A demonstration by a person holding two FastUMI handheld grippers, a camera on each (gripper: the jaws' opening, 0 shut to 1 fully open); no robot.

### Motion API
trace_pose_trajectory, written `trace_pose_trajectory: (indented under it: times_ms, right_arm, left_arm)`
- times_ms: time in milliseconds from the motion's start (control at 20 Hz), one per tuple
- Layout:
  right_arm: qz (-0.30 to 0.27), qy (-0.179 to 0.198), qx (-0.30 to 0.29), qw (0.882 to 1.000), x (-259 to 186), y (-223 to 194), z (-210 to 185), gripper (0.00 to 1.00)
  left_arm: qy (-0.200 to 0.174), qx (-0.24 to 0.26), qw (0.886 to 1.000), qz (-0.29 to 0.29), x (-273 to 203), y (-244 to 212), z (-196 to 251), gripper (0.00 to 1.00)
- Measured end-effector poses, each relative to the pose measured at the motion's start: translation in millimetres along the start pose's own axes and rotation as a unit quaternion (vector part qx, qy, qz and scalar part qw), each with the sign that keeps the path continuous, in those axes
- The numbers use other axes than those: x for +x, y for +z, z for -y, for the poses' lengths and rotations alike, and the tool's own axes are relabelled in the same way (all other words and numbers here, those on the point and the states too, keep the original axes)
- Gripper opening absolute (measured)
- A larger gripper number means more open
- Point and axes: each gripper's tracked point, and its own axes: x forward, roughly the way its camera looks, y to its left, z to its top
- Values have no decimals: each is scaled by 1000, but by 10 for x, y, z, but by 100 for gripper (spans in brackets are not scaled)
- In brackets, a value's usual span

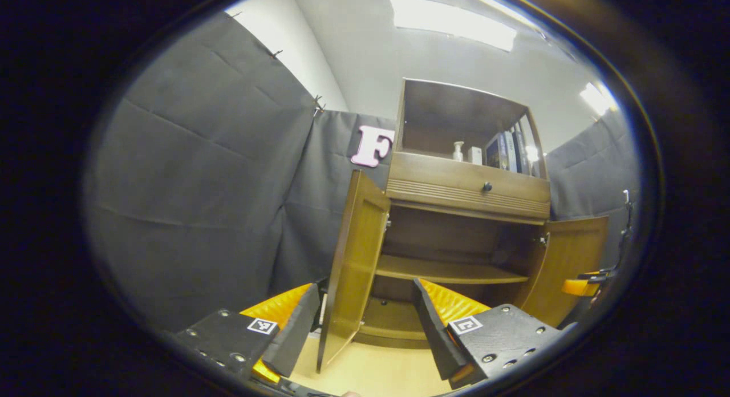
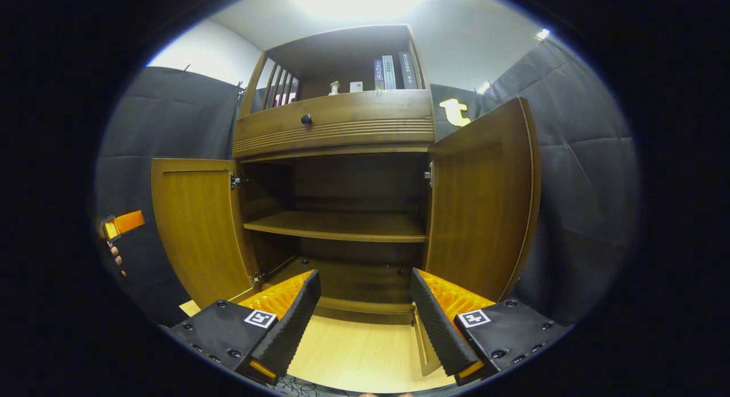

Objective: Open the right door of the double-door shoe cabinet with the right hand, and open the left door with the left hand.

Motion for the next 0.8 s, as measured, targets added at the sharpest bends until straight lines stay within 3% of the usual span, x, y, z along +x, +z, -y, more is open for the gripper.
trace_pose_trajectory:
  times_ms: [150, 200, 400, 800]
  right_arm:
    - [2, 6, 9, 1000, -71, 21, 70, 96]
    - [3, 8, 13, 1000, -99, 2, 96, 97]
    - [-7, 1, 25, 1000, -163, -112, 197, 99]
    - [-5, -7, 17, 1000, -233, -152, 201, 99]
  left_arm:
    - [-2, -9, 1000, 7, 92, 79, 201, 91]
    - [-6, -9, 1000, 4, 109, 45, 236, 95]
    - [-15, -1, 1000, -4, 255, -61, 485, 91]
    - [-21, 18, 999, -35, 336, -339, 760, 93]
